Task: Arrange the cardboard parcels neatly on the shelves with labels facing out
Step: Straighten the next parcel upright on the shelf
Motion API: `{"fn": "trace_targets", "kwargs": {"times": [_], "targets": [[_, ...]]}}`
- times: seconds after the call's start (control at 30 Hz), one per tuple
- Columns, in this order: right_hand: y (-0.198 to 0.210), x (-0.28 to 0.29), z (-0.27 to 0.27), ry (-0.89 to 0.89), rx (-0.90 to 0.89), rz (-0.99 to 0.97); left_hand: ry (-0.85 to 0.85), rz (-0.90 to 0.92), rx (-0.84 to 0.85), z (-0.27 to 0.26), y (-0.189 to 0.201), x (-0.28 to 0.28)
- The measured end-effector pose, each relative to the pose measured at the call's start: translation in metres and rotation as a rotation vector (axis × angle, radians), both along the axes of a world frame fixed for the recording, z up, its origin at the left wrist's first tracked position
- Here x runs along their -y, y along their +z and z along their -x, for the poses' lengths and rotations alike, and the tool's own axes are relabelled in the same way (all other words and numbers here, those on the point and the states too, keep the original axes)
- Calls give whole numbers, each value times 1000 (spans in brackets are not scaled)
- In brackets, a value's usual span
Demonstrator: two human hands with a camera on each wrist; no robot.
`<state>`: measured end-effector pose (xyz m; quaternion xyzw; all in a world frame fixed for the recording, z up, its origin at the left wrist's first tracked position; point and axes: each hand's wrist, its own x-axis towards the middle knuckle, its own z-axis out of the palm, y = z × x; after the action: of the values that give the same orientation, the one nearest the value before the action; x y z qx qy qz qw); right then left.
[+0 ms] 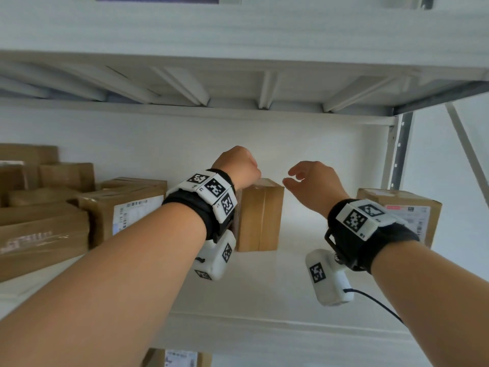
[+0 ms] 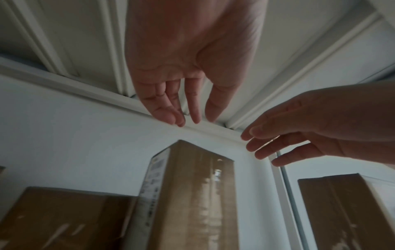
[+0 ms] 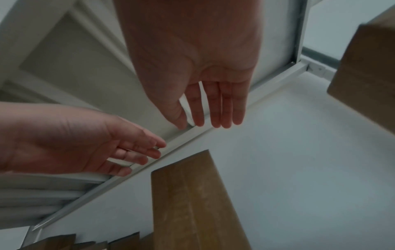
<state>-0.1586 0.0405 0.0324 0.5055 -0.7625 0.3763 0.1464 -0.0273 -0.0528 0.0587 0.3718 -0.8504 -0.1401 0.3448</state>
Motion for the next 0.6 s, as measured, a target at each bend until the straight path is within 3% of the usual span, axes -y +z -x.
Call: {"fn": "trace_targets", "kwargs": {"times": [0.27,0.6], "targets": [[-5,44,-38,-2,43,-126,43,-93,-56,-38,-9,39],[-18,71,-40,-174,109,-249,-46,-72,54,-38,-23,66]]}}
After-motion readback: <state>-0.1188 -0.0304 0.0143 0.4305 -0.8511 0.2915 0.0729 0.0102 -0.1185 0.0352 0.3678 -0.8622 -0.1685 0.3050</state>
